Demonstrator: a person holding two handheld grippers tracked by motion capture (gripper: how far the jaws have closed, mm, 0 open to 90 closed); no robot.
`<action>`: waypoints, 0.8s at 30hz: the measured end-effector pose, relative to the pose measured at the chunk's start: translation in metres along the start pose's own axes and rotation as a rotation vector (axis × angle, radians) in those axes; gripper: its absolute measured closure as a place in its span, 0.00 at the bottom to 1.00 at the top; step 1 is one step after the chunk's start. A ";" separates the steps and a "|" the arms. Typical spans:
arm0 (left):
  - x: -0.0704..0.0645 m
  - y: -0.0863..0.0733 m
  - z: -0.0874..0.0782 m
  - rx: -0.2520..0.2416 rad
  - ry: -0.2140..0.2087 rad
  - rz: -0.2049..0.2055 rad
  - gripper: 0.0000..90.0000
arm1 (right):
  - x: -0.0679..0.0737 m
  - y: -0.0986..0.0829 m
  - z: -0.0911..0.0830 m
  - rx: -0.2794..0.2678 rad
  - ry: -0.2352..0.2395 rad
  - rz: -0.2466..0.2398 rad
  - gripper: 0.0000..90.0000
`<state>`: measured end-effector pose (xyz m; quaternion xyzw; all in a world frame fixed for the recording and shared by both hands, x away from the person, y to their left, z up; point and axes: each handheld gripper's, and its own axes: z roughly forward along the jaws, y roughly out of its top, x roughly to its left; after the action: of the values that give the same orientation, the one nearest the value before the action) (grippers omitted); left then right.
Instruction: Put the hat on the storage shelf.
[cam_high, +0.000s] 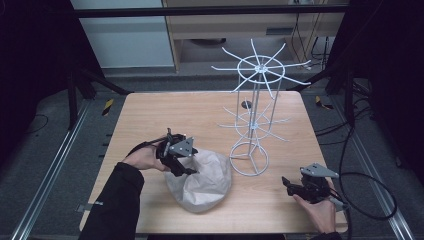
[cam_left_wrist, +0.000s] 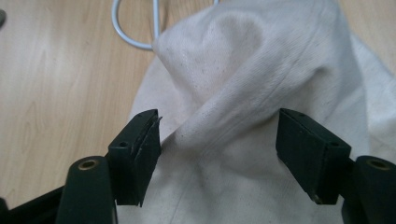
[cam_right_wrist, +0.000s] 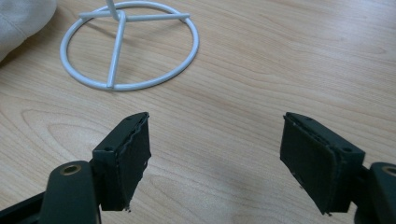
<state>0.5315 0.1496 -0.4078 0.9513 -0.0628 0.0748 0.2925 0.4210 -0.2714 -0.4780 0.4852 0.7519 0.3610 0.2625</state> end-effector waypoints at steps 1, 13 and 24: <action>0.000 0.000 0.000 0.000 0.000 0.000 0.34 | 0.000 0.000 0.000 0.000 0.000 0.000 0.27; -0.004 -0.017 0.024 0.022 -0.029 -0.002 0.73 | 0.001 0.000 0.000 0.001 0.004 0.003 0.27; -0.009 -0.016 0.013 0.040 0.046 -0.042 0.99 | 0.000 0.000 0.000 -0.004 0.002 -0.003 0.28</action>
<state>0.5269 0.1562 -0.4286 0.9561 -0.0347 0.0917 0.2760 0.4209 -0.2709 -0.4776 0.4832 0.7521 0.3627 0.2635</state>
